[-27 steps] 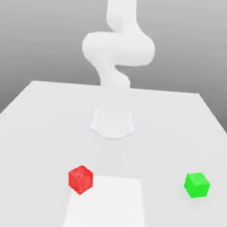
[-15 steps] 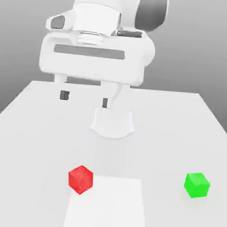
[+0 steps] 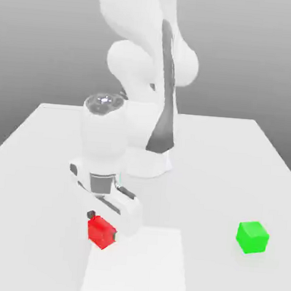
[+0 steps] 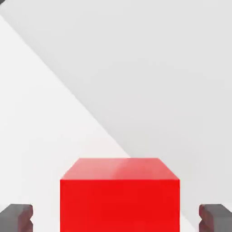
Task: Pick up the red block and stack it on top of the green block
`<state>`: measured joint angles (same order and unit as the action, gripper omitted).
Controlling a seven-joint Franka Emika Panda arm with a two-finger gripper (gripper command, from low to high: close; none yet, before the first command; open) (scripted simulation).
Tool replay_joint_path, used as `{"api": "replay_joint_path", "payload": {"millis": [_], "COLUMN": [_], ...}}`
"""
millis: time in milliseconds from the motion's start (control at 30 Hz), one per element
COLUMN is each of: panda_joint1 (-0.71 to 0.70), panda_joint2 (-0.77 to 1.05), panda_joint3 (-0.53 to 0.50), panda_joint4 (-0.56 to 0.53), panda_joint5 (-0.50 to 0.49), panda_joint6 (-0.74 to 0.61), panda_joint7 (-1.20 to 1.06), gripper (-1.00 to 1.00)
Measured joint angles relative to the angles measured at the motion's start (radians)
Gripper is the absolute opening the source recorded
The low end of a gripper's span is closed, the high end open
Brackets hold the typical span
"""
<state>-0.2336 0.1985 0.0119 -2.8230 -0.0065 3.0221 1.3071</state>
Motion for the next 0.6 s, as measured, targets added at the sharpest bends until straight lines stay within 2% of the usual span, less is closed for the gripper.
{"api": "replay_joint_path", "payload": {"millis": [167,400,600], "panda_joint1": [0.001,-0.007,0.257], "panda_joint2": [0.006,-0.219,-0.246], "panda_joint3": [-0.002,0.01,0.128], "panda_joint4": [0.001,-0.031,0.03], "panda_joint5": [-0.005,0.011,0.019], "panda_joint6": [0.006,-0.187,-0.274], "panda_joint7": [0.004,-0.009,-0.181], "gripper": [-1.0,-1.0,-1.0]}}
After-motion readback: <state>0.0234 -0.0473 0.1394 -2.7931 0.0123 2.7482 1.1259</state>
